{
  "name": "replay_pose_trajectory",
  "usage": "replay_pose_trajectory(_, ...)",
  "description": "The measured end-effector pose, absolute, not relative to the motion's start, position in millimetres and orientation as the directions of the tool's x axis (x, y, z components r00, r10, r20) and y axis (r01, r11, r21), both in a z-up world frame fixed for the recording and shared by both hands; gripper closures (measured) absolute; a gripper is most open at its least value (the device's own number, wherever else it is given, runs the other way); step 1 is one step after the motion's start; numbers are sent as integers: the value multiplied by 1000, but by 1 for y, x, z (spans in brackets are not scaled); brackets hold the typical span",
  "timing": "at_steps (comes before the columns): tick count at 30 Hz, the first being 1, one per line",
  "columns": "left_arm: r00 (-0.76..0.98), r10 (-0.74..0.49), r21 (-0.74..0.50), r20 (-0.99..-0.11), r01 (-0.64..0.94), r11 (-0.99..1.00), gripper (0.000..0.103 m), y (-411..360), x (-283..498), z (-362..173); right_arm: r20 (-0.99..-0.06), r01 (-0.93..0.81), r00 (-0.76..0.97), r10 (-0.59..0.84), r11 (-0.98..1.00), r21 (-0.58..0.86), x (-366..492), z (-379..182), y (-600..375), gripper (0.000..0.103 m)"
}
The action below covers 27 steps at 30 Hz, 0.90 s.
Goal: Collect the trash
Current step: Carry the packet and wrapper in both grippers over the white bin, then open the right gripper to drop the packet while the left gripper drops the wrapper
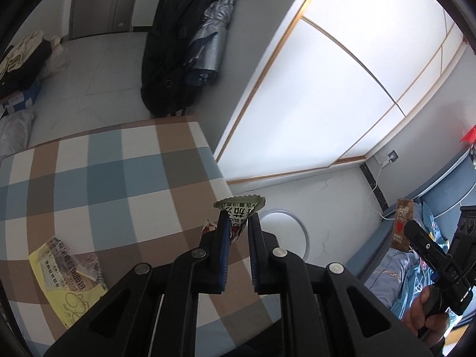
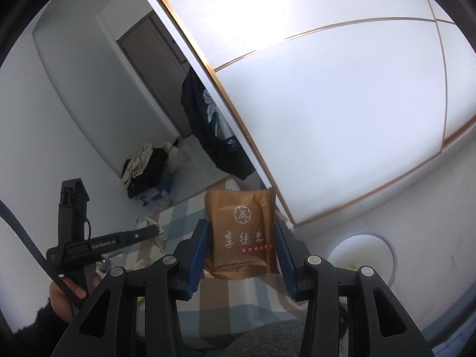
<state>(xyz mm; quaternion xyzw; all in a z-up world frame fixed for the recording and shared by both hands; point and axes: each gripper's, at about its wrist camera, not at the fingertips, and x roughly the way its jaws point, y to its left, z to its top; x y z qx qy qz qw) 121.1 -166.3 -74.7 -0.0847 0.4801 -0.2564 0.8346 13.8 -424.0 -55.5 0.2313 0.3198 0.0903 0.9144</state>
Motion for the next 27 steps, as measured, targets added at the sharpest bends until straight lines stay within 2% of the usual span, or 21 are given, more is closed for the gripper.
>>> replay_pose_trajectory(14, 211, -620, -436, -755, 546, 716, 95, -306, 132, -85, -620, 173, 763, 184, 866, 470, 5, -92, -511, 60)
replay_pose_trajectory(20, 114, -622, -465, -775, 564, 683, 95, -355, 146, -114, -715, 296, 679, 168, 829, 476, 14, -145, -547, 60)
replay_pose_trajectory(27, 31, -598, -492, -801, 534, 688, 95, -384, 161, -154, -771, 368, 592, 236, 772, 519, 33, -215, -572, 60)
